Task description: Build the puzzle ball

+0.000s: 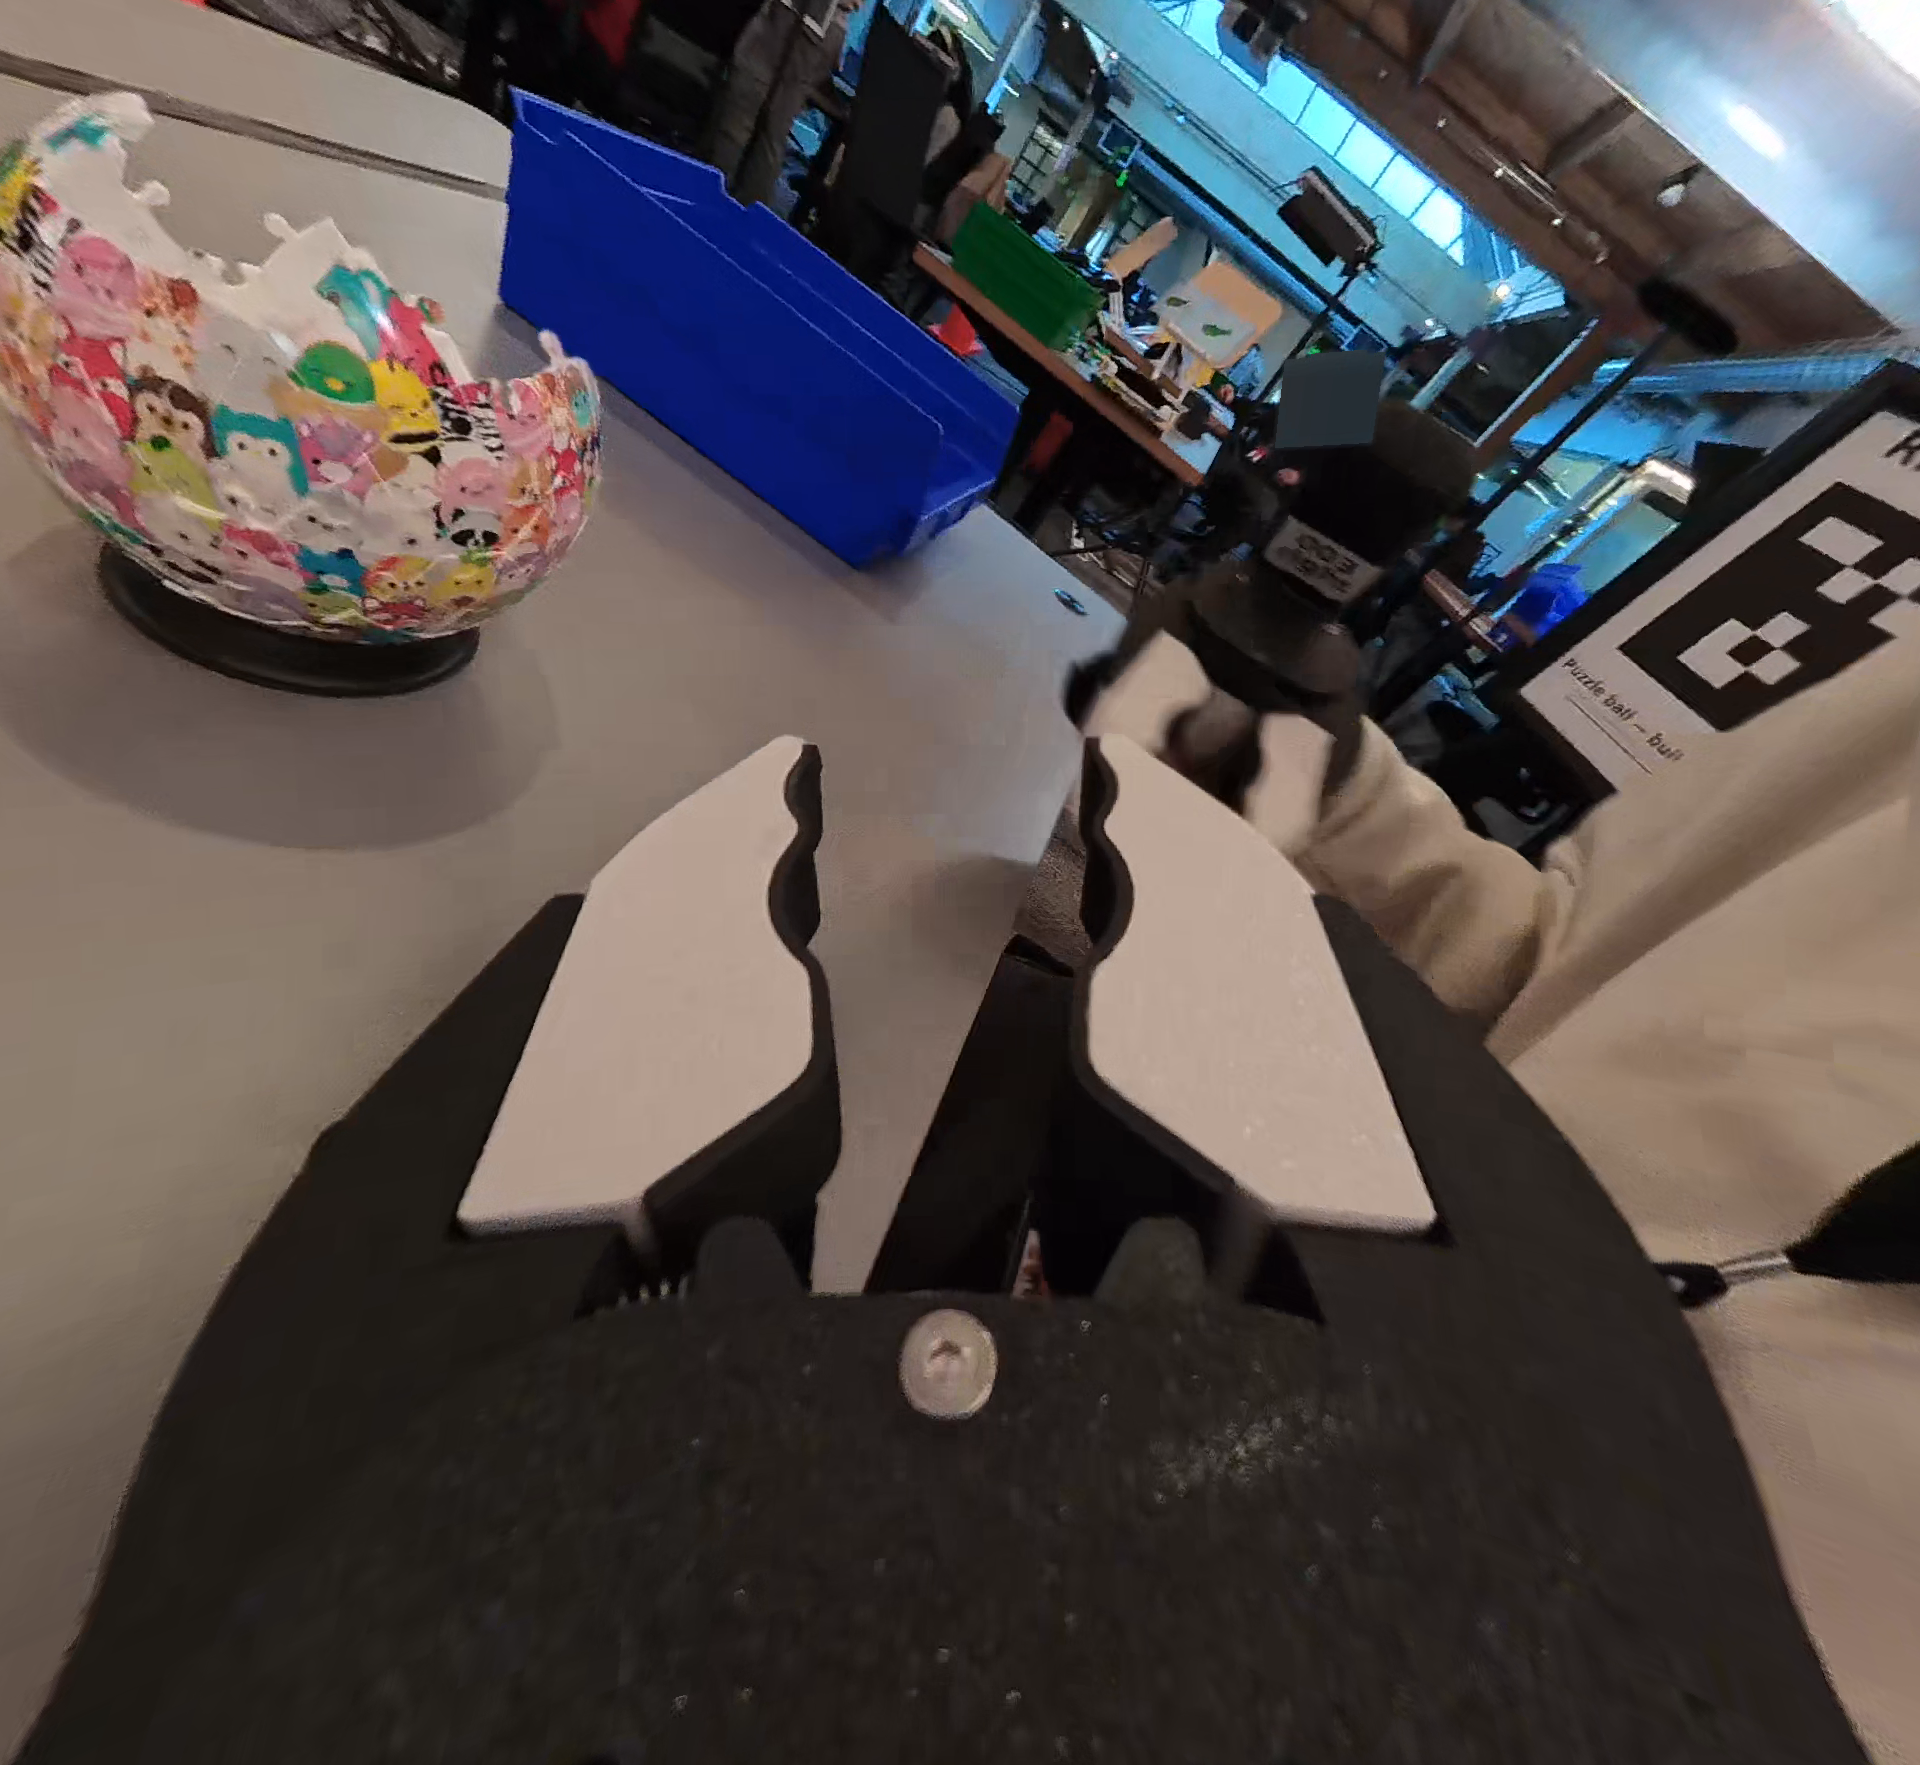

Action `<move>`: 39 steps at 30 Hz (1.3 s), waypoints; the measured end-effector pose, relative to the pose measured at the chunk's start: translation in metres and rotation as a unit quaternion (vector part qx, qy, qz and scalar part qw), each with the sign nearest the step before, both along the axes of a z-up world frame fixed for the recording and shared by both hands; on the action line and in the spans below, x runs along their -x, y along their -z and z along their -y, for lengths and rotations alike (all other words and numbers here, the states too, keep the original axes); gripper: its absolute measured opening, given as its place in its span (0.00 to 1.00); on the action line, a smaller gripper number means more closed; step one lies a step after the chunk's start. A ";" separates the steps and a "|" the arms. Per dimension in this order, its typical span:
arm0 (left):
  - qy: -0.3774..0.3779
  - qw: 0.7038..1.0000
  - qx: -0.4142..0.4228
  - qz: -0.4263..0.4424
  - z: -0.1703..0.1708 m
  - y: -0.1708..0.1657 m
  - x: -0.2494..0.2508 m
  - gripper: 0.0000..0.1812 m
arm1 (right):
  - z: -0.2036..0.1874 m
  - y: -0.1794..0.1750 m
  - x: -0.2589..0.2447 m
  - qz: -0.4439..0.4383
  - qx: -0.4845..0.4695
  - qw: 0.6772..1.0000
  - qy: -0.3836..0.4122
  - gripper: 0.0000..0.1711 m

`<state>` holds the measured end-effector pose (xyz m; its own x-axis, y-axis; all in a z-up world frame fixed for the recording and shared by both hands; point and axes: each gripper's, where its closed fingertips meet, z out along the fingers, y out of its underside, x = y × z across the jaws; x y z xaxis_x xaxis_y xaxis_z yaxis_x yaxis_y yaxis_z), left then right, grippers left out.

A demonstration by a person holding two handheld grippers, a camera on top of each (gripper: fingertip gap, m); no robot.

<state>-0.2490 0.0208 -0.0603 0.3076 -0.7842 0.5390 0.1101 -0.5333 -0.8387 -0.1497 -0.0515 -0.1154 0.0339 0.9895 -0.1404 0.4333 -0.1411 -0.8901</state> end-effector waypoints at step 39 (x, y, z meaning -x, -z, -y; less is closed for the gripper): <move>-0.026 1.000 -0.005 0.013 0.013 -0.003 0.004 0.22 | 0.142 0.065 0.022 0.143 -0.093 0.980 -0.105 0.02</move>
